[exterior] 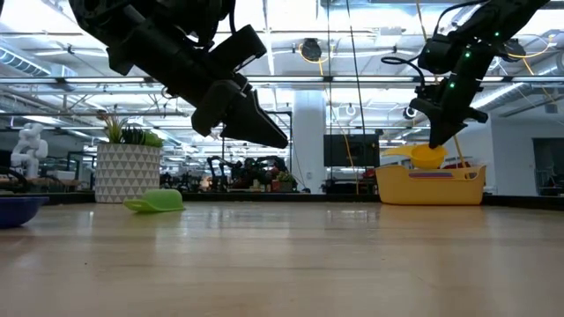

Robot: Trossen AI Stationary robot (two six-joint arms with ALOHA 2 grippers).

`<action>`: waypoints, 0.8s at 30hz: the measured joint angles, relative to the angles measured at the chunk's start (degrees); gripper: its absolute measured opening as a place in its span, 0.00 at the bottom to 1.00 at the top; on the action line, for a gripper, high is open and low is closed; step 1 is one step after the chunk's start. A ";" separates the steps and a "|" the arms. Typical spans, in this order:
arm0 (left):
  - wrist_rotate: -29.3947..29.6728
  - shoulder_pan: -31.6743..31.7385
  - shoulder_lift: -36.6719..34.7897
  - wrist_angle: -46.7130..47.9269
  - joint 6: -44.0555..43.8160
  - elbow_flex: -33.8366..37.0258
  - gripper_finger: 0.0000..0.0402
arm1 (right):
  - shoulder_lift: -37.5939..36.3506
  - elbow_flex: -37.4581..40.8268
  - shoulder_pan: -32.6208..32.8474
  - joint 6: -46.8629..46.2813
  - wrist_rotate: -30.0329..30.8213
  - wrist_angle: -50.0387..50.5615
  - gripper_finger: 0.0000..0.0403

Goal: Nest measuring cups in basket
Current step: Stack the yellow measuring cup on top of the light blue measuring cup into the bin

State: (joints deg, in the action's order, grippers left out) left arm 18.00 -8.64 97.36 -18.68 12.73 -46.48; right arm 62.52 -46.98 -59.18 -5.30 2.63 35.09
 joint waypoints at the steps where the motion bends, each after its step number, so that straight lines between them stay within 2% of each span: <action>1: 0.00 0.00 0.00 0.00 0.00 0.00 0.37 | 0.00 0.00 0.00 -0.02 0.00 0.04 0.00; 14: -0.04 0.00 0.00 0.00 0.20 0.00 0.37 | 0.00 1.58 0.50 -1.28 0.13 -0.66 0.04; 24: -0.04 0.00 0.00 -0.98 0.50 0.00 0.37 | 0.00 5.04 1.16 -1.92 1.82 -6.13 0.12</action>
State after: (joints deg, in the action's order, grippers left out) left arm 17.96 -8.64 97.36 -19.66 13.23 -46.48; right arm 62.52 -41.94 -58.02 -7.22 4.45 28.96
